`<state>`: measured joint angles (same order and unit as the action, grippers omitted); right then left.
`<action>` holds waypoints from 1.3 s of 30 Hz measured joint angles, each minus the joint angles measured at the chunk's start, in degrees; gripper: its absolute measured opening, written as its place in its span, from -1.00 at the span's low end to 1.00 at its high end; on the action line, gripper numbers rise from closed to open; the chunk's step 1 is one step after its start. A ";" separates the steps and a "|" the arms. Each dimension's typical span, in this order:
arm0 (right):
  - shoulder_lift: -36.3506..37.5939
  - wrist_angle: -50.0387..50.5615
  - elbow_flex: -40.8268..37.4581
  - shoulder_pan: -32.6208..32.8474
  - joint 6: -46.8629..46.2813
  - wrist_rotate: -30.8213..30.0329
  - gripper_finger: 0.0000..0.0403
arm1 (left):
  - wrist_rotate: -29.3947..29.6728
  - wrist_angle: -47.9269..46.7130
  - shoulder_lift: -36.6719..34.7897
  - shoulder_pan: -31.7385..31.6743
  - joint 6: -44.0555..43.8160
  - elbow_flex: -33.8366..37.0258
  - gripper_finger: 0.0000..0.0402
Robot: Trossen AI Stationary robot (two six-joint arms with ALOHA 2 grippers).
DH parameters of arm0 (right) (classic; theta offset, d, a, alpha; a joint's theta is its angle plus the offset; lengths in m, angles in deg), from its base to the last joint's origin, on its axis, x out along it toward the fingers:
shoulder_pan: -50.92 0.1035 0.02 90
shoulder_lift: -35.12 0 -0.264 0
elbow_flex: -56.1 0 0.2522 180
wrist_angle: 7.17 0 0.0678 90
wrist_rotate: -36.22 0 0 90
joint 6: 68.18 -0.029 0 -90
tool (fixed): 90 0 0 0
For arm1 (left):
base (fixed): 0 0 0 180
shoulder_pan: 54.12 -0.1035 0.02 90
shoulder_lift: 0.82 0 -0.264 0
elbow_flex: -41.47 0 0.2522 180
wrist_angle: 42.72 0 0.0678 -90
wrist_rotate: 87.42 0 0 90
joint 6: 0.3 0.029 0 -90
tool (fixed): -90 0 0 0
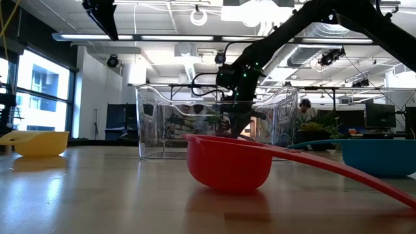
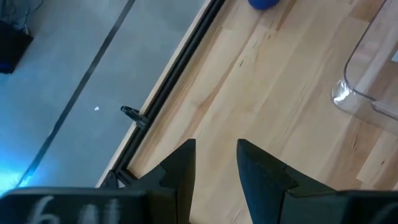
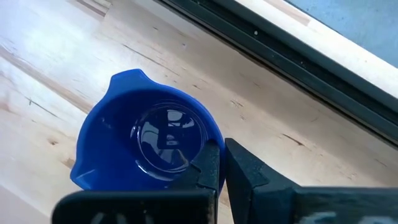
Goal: Nest measuring cups in basket
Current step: Stack the dark blue measuring cup on top of the green measuring cup
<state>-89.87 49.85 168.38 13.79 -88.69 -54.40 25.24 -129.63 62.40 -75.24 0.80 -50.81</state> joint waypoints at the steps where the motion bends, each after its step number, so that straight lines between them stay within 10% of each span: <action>1: 0.00 -0.01 0.01 0.00 0.03 0.01 -0.99 | -0.01 -0.09 0.00 0.00 0.78 0.00 -0.46; 39: 0.02 26.43 34.47 14.30 7.18 2.61 -1.00 | -10.57 -0.29 -1.09 3.14 1.91 0.04 -0.46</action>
<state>-89.85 76.27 202.85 28.10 -81.51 -51.79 14.67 -129.92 61.31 -72.10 2.70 -50.76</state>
